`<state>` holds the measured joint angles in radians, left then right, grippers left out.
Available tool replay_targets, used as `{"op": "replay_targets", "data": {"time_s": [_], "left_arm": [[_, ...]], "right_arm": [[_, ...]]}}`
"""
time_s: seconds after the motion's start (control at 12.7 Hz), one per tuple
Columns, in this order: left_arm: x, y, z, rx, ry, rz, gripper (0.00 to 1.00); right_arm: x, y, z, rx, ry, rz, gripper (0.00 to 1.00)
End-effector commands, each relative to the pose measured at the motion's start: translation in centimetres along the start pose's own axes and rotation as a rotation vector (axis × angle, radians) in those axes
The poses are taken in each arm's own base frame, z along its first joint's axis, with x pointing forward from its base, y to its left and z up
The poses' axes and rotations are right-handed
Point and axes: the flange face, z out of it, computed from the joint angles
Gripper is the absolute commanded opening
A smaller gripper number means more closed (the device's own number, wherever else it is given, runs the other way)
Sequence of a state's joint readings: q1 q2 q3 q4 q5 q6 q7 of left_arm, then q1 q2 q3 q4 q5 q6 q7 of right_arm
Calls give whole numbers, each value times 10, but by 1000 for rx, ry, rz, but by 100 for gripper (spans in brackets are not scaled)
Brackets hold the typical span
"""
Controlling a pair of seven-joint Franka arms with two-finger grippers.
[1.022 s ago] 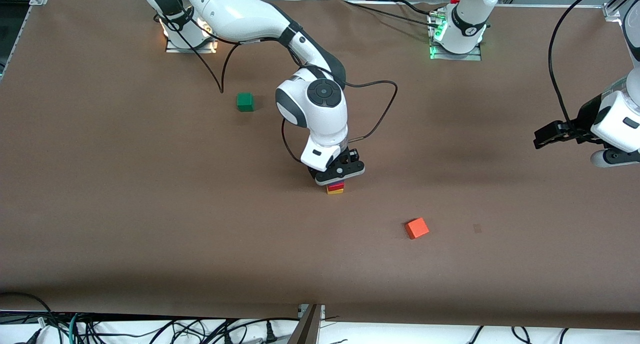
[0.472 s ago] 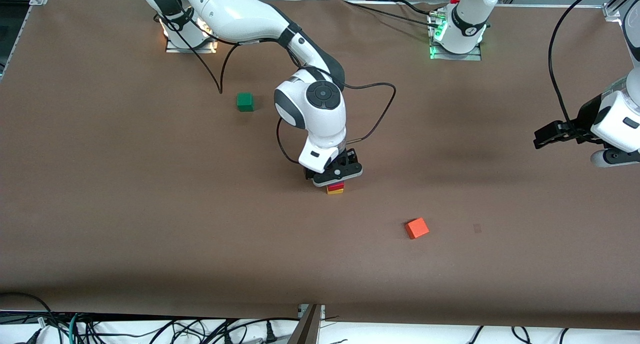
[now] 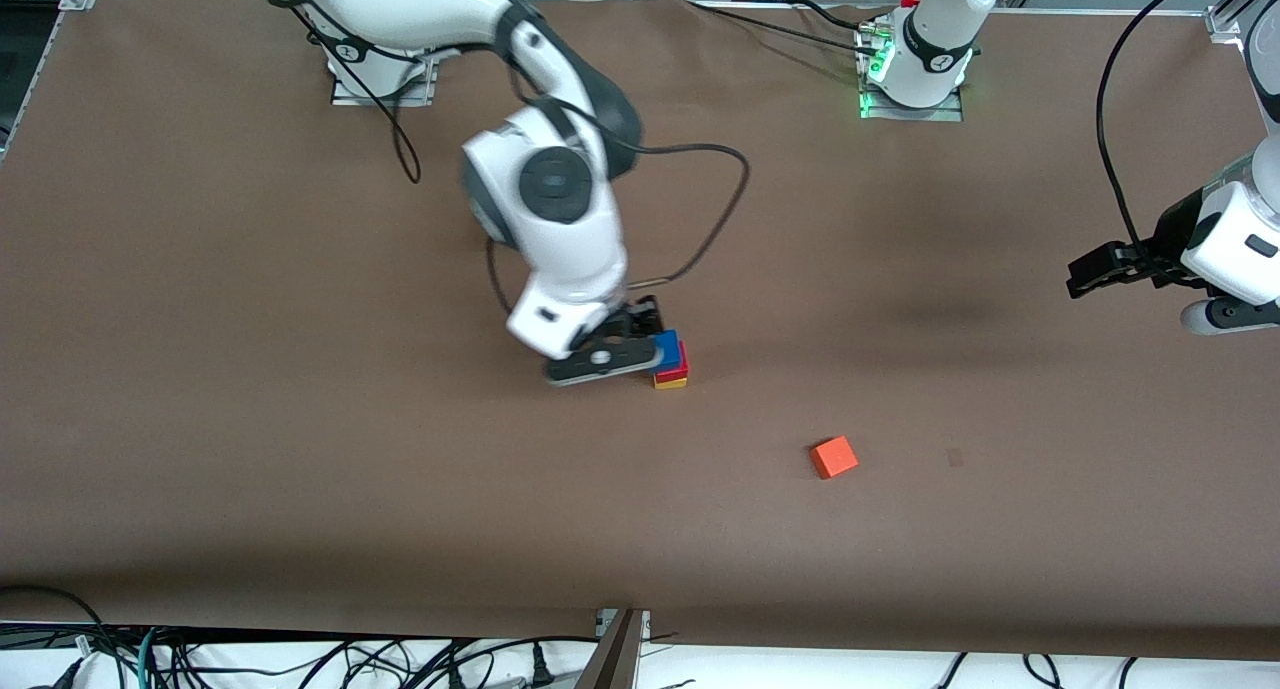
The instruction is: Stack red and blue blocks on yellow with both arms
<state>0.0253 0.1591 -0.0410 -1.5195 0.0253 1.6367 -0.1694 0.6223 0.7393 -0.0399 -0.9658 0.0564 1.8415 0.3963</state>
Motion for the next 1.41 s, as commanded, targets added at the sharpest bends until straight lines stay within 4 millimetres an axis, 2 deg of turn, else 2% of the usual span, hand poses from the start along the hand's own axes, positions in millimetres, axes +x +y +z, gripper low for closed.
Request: {"op": "replay_targets", "data": {"time_s": [0.0, 0.08, 0.16, 0.39, 0.47, 0.63, 0.79, 0.94, 1.1, 1.34], "left_arm": [[4, 0, -3, 5, 9, 3, 100], [4, -1, -3, 4, 9, 2, 100], [4, -1, -3, 4, 9, 2, 100], [5, -1, -1, 5, 6, 2, 100], [5, -1, -1, 5, 6, 2, 100], [7, 0, -9, 2, 22, 1, 100], [10, 0, -6, 2, 20, 0, 100], [10, 0, -6, 2, 20, 0, 100], [10, 0, -6, 2, 20, 0, 100], [11, -1, -5, 2, 18, -2, 100]], "right_arm": [[-10, 29, -66, 42, -44, 4, 100], [-13, 36, -69, 25, -76, 11, 100], [-14, 51, -78, 9, -95, 24, 100], [-14, 116, -119, -49, -119, 110, 100], [-21, 128, -135, -56, -142, 100, 100], [-46, 147, -173, -68, -210, 90, 100], [-78, 164, -210, -57, -225, 101, 100], [-107, 186, -229, -42, -226, 125, 100], [-121, 205, -235, -29, -224, 126, 100], [-139, 270, -218, 8, -187, 112, 100]]}}
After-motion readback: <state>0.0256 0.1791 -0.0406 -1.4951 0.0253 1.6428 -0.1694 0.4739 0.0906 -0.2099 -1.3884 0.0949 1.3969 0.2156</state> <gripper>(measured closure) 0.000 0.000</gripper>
